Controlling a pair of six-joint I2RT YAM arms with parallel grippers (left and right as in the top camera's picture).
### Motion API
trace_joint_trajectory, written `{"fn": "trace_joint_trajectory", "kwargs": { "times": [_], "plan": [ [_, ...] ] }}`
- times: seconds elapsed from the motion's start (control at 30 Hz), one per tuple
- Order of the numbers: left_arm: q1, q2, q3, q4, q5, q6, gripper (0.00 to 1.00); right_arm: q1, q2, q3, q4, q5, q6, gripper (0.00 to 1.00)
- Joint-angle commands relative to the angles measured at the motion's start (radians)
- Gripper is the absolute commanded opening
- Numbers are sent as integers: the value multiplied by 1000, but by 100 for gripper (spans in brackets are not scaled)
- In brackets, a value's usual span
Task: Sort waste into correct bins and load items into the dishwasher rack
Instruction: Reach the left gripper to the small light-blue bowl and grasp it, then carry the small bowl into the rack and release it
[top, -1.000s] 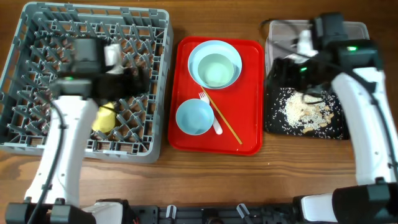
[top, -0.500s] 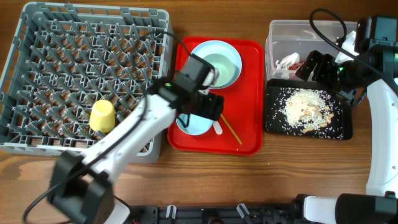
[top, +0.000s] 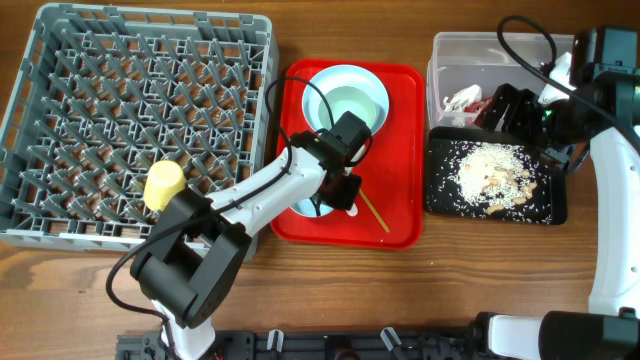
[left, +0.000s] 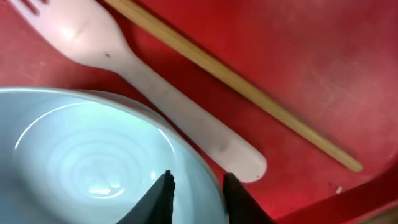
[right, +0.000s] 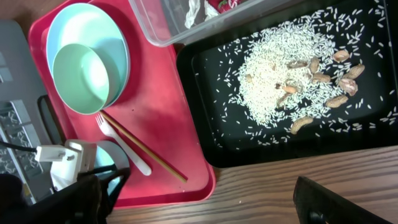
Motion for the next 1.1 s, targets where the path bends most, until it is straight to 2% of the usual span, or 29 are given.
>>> {"fn": "trace_joint_trajectory", "kwargs": {
  "times": [0.0,0.2,0.33,0.5,0.7,0.9,1.0,1.07],
  "plan": [
    [-5,16,10,0,-66,4,27,-3,-10,16,-6,-13,-3,100],
    [-5,58,10,-2,-65,3,28,-3,-10,16,-7,-13,-3,100],
    [-6,63,10,-5,-65,-3,5,-3,-10,16,-9,-13,-3,100],
    [-6,45,26,-45,-66,-3,4,-3,-10,16,-9,-13,-3,100],
    [21,-61,206,-222,-67,6,4,-3,-10,16,-10,-13,-3,100],
    [198,-200,290,-225,-52,76,4,-3,-10,16,-10,-13,-3,100],
    [335,-238,290,-191,104,162,4,-3,-10,16,-10,-13,-3,100],
    [460,-237,290,-180,305,226,4,-3,-10,16,-10,-13,-3,100]
  ]
}}
